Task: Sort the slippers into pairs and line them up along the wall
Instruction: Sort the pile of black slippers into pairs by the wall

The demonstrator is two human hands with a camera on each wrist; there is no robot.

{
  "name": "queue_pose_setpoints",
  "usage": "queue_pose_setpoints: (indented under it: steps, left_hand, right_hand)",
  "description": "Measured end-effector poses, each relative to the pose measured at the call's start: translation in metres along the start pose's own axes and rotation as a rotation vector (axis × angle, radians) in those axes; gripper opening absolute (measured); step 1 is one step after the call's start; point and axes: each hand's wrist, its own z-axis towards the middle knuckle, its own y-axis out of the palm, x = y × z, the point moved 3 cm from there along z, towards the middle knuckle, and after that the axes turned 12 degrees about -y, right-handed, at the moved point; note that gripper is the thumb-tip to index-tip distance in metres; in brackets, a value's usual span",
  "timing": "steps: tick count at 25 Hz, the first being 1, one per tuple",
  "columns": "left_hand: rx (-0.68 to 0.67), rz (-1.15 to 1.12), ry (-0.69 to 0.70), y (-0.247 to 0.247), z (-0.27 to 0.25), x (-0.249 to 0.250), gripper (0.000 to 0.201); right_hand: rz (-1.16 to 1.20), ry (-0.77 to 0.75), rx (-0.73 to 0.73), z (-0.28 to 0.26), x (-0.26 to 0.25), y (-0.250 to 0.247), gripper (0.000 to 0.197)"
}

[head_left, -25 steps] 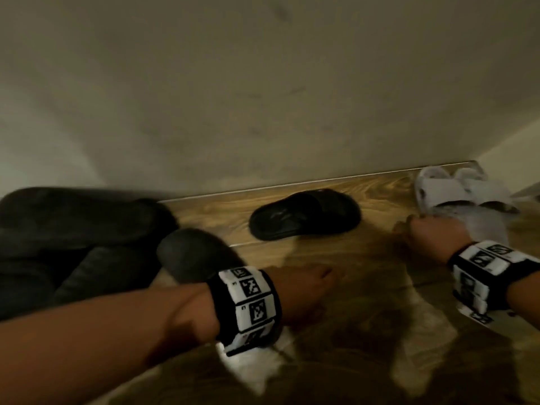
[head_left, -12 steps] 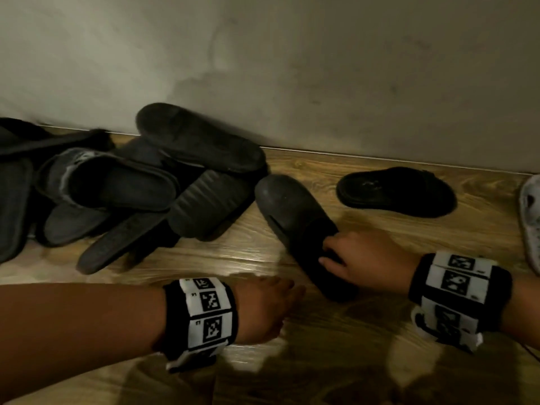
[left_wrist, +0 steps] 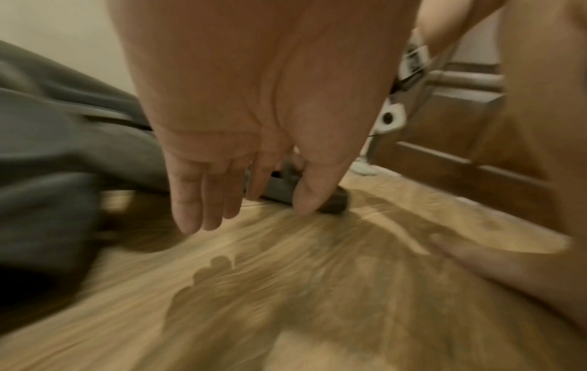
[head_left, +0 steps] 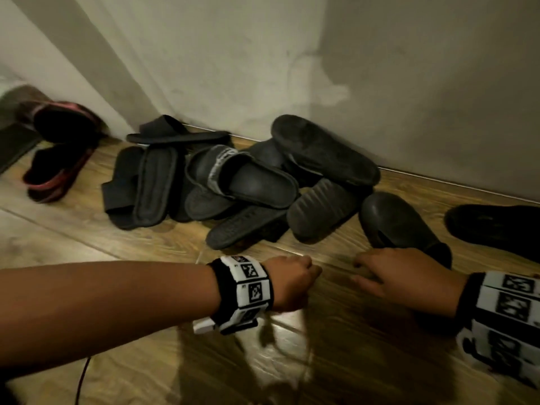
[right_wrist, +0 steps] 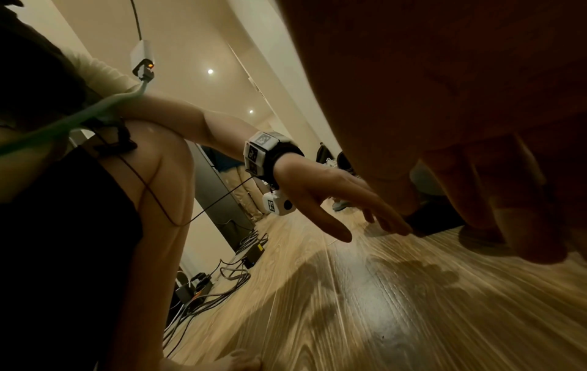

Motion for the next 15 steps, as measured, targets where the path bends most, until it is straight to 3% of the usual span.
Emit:
queue_pose_setpoints:
  steps: [7, 11, 15]
  left_hand:
    - [0.28, 0.01, -0.174, -0.045, 0.015, -0.048, 0.039]
    - [0.364, -0.025, -0.165, -0.058, 0.022, -0.055, 0.033]
    - [0.427, -0.04, -0.064, -0.066, 0.032, -0.017, 0.027]
  right_hand:
    - [0.026, 0.104, -0.075, 0.0, -0.004, -0.02, 0.036]
    - [0.034, 0.184, -0.143, -0.013, -0.012, -0.024, 0.035]
    - [0.048, 0.233, -0.199, -0.042, -0.006, -0.01, 0.03]
